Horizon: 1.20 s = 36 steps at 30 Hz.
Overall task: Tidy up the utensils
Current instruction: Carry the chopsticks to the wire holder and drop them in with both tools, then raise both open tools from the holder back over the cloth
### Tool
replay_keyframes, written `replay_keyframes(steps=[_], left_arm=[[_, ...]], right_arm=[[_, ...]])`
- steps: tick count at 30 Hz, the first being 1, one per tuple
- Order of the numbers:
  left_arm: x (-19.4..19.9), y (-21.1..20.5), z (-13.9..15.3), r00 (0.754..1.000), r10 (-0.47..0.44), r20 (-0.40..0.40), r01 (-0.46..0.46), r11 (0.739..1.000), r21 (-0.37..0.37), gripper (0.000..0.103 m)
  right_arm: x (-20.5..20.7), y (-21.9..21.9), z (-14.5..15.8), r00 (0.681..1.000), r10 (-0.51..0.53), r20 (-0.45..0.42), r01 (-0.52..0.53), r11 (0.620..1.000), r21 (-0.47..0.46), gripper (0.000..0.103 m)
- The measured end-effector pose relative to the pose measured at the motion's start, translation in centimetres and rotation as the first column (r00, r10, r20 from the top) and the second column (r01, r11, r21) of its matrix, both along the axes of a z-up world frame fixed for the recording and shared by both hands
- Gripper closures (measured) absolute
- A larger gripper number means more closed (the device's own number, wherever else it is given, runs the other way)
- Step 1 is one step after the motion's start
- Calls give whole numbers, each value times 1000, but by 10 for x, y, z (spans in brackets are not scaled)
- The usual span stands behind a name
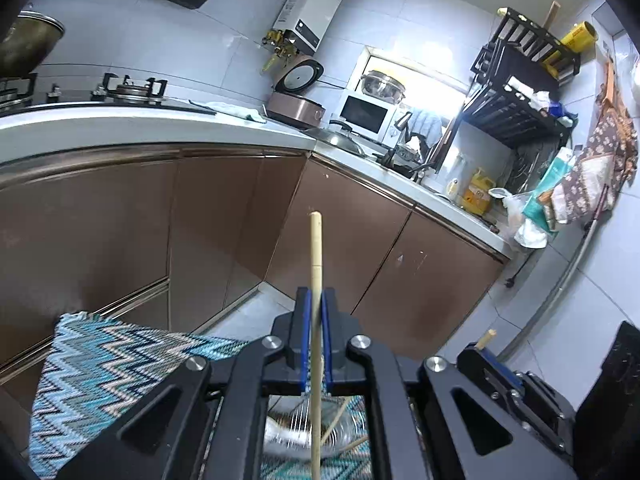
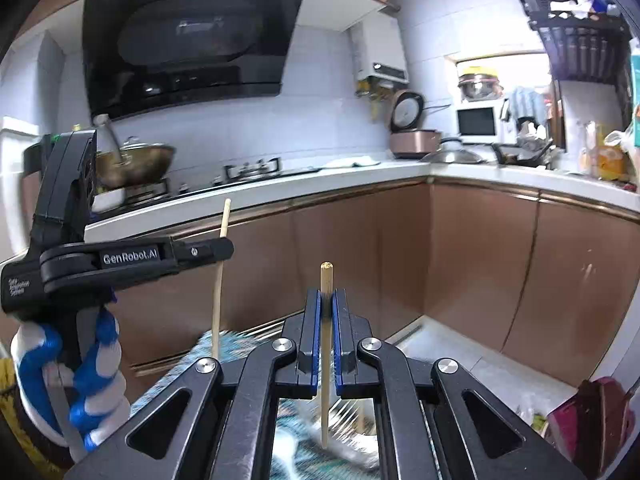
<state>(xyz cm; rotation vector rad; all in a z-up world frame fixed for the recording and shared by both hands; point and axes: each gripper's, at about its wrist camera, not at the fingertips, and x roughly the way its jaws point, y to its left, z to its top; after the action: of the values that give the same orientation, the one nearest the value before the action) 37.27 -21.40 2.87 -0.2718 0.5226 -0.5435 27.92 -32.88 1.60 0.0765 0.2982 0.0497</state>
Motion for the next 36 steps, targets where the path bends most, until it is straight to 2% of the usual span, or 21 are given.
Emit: replay_keyframes(steps=[5, 9, 13, 17, 18, 22, 24, 26, 33, 36], left_arm=[[34, -30, -34, 999, 46, -22, -46, 999, 7, 98], [46, -44, -58, 996, 83, -14, -82, 996, 35, 98], [48, -50, -83, 994, 106, 9, -106, 991, 76, 98], [39, -47, -93, 994, 106, 32, -108, 991, 81, 97], [38, -46, -94, 995, 97, 30, -99, 992, 82, 97], [23, -34, -82, 996, 82, 47, -86, 993, 86, 95], [14, -29, -72, 995, 78, 63, -84, 992, 91, 91], [2, -17, -61, 994, 81, 76, -87, 993, 82, 77], [-40, 31, -21, 987, 116, 115, -121, 992, 41, 72], [-67, 58, -2, 979, 145, 146, -151, 988, 34, 64]], right_arm=[[22, -16, -18, 1000, -24, 2, 24, 1000, 2, 98], [32, -19, -40, 999, -42, -13, 42, 999, -4, 98], [37, -18, -60, 998, -57, -35, 57, 998, -12, 98], [34, -17, -75, 996, -76, -48, 75, 997, -13, 97], [33, -18, -77, 996, -80, -51, 80, 997, -8, 94], [18, -18, -74, 994, -104, -46, 104, 995, -1, 70], [12, -18, -68, 993, -113, -34, 113, 994, 4, 68], [1, -15, -60, 992, -126, -17, 126, 992, 1, 66], [-40, -3, -27, 988, -152, 25, 152, 988, -9, 63], [-62, 6, -13, 987, -152, 44, 152, 988, -6, 60]])
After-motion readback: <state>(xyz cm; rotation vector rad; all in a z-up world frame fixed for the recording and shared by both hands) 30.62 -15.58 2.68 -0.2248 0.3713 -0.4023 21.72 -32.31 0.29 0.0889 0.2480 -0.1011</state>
